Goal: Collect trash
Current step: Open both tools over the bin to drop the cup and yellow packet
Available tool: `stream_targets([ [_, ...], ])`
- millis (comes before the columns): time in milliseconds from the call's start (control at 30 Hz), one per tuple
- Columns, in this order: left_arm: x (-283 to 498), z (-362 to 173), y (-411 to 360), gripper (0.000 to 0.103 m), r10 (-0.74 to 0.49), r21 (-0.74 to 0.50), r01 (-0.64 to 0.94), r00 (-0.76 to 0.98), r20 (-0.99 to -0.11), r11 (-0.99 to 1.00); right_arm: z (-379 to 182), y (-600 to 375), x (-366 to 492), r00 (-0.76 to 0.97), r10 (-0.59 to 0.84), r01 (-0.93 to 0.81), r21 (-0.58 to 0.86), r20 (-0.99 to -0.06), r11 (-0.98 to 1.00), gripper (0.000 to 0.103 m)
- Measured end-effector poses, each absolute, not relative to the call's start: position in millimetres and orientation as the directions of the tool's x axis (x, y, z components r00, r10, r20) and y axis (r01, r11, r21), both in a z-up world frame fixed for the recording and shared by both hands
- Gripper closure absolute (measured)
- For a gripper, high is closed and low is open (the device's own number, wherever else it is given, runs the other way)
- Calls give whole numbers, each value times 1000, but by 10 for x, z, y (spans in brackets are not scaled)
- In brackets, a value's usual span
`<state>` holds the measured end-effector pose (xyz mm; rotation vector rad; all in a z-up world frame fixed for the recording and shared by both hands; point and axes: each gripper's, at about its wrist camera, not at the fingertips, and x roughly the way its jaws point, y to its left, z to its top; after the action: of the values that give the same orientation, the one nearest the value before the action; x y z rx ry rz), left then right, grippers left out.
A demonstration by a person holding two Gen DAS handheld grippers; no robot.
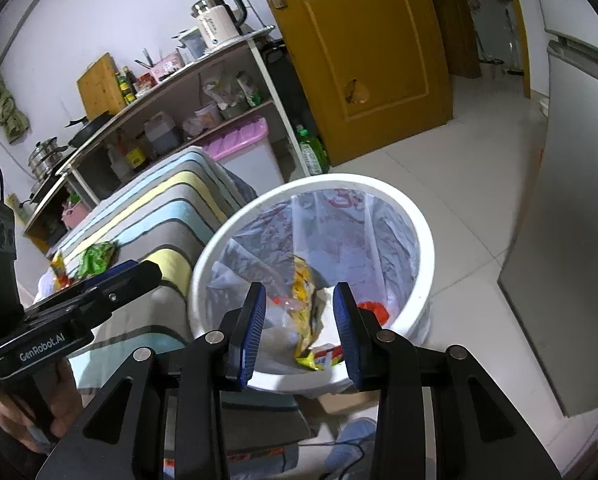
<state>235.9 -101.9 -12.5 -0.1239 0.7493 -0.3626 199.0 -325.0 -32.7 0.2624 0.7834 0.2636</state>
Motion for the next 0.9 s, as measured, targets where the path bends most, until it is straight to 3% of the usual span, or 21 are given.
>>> stream_targets([
  [467,1749,167,-504,45,-281,-195,207,791,-543,959,60,-2871,1651,718,414,-279,314,-559,908,67],
  [900,1325,221,79,45,-181,-186,96,836,-519,978,139,-2300,1496,673,484,-399,277,-558,874,67],
])
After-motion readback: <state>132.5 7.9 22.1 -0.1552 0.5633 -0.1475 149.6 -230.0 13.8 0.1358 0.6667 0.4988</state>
